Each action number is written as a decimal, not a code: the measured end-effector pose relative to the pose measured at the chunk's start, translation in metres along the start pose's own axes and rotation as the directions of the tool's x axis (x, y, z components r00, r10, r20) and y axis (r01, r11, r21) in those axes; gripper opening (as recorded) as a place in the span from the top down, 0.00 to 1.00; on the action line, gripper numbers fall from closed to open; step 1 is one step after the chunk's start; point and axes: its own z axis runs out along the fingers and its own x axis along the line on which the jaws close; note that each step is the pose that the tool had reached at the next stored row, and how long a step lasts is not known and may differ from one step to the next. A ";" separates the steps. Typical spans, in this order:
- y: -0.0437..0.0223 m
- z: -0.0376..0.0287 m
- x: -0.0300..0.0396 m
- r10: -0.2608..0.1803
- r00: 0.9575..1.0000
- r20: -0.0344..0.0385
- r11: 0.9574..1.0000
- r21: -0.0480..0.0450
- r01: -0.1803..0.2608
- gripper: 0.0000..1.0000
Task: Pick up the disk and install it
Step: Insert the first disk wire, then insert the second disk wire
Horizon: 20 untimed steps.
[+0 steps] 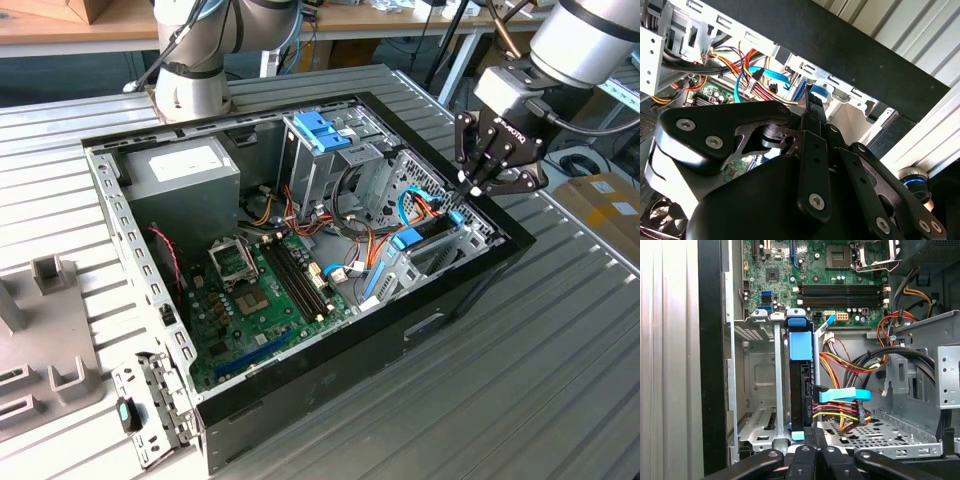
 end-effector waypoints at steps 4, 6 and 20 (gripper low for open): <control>-0.0002 0.0000 0.0000 0.000 1.000 0.000 1.000 0.000 0.000 0.90; -0.0003 0.0000 0.0000 0.000 1.000 0.000 1.000 0.000 0.000 0.90; 0.0081 -0.0111 -0.0091 0.000 1.000 0.000 1.000 0.003 0.000 0.90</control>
